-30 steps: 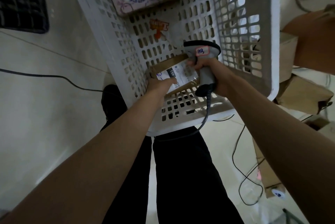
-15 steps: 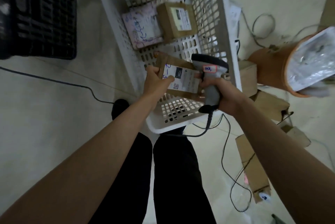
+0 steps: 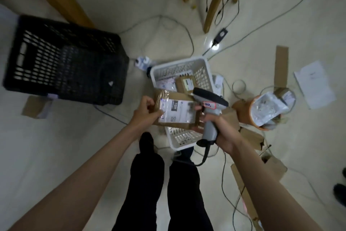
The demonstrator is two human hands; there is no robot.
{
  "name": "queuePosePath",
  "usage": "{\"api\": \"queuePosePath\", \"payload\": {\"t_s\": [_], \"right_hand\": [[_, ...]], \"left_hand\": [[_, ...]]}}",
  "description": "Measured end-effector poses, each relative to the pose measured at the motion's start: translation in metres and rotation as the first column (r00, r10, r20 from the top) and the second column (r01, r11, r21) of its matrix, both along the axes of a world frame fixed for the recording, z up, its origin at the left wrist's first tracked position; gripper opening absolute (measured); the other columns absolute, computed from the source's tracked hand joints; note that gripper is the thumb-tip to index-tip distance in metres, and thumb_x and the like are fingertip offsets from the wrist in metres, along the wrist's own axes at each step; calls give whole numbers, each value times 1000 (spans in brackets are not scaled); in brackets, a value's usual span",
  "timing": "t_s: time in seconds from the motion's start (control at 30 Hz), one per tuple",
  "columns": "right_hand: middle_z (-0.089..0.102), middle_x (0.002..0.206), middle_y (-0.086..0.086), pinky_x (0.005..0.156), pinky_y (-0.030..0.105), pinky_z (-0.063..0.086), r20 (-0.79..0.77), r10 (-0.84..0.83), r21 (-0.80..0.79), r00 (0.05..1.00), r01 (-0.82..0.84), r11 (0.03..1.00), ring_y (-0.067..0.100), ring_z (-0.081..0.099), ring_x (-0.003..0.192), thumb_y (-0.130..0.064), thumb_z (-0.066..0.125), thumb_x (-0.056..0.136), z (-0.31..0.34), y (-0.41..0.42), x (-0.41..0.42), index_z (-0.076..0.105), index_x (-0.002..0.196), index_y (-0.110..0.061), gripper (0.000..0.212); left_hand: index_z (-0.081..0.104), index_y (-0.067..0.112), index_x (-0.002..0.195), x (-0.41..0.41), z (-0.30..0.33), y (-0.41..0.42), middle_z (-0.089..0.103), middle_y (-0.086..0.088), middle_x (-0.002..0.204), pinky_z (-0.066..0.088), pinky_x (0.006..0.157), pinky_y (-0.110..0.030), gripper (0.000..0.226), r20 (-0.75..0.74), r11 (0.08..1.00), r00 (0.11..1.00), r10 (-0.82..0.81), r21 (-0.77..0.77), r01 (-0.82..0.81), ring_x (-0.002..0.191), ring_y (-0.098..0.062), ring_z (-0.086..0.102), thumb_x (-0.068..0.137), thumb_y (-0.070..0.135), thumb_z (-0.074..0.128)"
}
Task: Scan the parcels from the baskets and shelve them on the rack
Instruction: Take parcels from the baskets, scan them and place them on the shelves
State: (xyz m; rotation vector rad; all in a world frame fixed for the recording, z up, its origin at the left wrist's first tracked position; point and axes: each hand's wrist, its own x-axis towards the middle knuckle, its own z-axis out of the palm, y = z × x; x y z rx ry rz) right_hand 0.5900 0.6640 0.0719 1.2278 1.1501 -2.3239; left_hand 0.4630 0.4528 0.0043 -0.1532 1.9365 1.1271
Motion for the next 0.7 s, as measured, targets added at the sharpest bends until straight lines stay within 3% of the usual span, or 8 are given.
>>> {"api": "queuePosePath", "payload": {"t_s": [0.13,0.2,0.3,0.33,0.43,0.53,0.63,0.7], "right_hand": [[65,121,8,99,56,50,-49,73,52,996,-71,996,27,59,113,11,52,88,89,-25,-34,63,123,-9,42],[64,123,12,98,54,51,-86,114,46,990,-110,993,27,58,113,10,53,88,130,-38,-48,63,124,-9,41],[64,129,21,107,60,46,-116,161,51,980,-156,986,33,56,115,9,57,88,179,-58,-66,67,119,-9,37],[65,126,19,107,60,46,-136,174,47,975,-169,985,33,56,115,9,57,88,191,-65,-71,69,117,-10,36],[64,127,18,103,56,48,-205,271,37,940,-269,962,32,57,118,8,59,88,224,-88,-84,67,121,-7,37],[64,122,16,97,51,51,-286,375,25,882,-384,923,29,59,114,10,57,88,252,-112,-94,65,119,-6,35],[69,118,16,91,45,58,-343,501,89,795,-503,860,26,66,105,10,58,88,282,-136,-100,69,114,-6,33],[72,112,14,83,38,60,-378,575,155,726,-562,812,23,67,99,9,59,88,303,-151,-99,71,111,-7,31]], "left_hand": [[43,21,93,-19,93,-41,56,-1,103,47,60,-13,30,-58,996,996,66,67,-62,77,-2,55,89,11,71],[44,20,93,-25,137,-65,58,-10,109,49,64,-17,29,-87,989,989,120,94,-112,89,-10,55,90,12,72],[45,18,97,-21,190,-102,62,-23,116,52,83,-44,30,-147,973,965,216,119,-200,94,-17,56,90,15,73],[45,18,97,-18,205,-114,63,-22,114,52,85,-48,31,-166,961,950,264,129,-245,92,-16,57,89,15,74],[46,23,103,-3,244,-149,66,-6,107,58,90,-50,38,-211,906,882,421,155,-395,97,-16,65,85,17,79],[46,24,115,17,278,-186,64,-6,117,57,91,-52,52,-252,827,788,562,186,-531,110,-24,66,80,18,85],[47,31,119,41,317,-221,66,-3,117,61,80,-38,65,-295,743,683,668,235,-626,98,-14,71,69,30,90],[45,30,126,60,345,-240,67,-4,115,61,79,-36,78,-300,696,629,717,267,-666,97,-17,72,62,41,88]]}}
